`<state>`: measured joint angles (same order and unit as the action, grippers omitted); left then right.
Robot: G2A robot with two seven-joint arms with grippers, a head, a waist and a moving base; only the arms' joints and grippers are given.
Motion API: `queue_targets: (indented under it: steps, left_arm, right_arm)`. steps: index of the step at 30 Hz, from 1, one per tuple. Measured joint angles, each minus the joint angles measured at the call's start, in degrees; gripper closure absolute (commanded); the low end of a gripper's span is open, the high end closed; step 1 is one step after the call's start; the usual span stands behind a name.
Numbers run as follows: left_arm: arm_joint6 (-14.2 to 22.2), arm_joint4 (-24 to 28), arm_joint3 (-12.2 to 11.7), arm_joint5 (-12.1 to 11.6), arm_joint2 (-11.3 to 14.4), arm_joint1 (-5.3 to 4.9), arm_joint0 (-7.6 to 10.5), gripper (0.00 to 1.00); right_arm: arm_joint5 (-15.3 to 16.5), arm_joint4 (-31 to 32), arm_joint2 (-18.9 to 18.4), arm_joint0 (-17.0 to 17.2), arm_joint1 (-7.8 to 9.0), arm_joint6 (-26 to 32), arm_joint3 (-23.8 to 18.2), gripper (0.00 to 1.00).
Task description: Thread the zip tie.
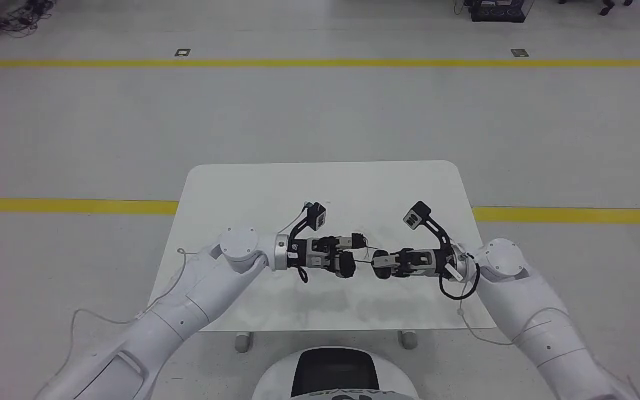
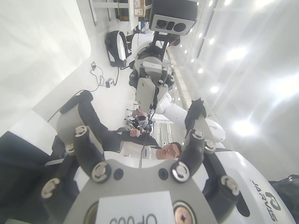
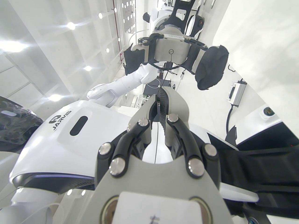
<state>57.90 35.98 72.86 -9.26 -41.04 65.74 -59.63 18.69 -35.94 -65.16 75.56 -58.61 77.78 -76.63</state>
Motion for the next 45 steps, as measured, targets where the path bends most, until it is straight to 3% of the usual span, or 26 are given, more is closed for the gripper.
queue_targets:
  steps: [11, 12, 19, 23, 35, 45]
  left_arm:
    - [0.2, -0.3, 0.6, -0.2, -0.2, -0.07, -0.4, 0.14]
    - [0.2, -0.4, 0.7, -0.2, -0.2, -0.08, -0.44, 0.2]
    - [0.1, -0.6, 1.0, 0.0, -0.3, -0.16, -0.71, 0.33]
    - [0.1, -0.7, 1.1, 0.0, -0.3, -0.16, -0.81, 0.51]
    - [0.2, -0.6, 1.1, 0.0, -0.3, -0.08, -0.85, 0.6]
    - [0.4, -0.4, 1.0, -0.3, -0.3, -0.01, -0.89, 0.74]
  right_arm:
    - [-0.1, 0.2, 0.1, 0.0, 0.0, -0.2, -0.1, 1.0]
    - [-0.1, 0.2, 0.1, 0.0, -0.01, -0.2, -0.1, 1.0]
    - [0.2, 0.1, 0.0, 0.2, 0.0, -0.5, -0.2, 1.0]
    - [0.2, 0.2, -0.1, 0.3, 0.04, -0.6, -0.1, 1.0]
    - [-0.5, 1.5, 0.5, -0.1, -0.04, -1.3, 0.7, 1.0]
    - [-1.0, 2.5, 1.0, -0.5, -0.09, -1.9, 1.2, 1.0]
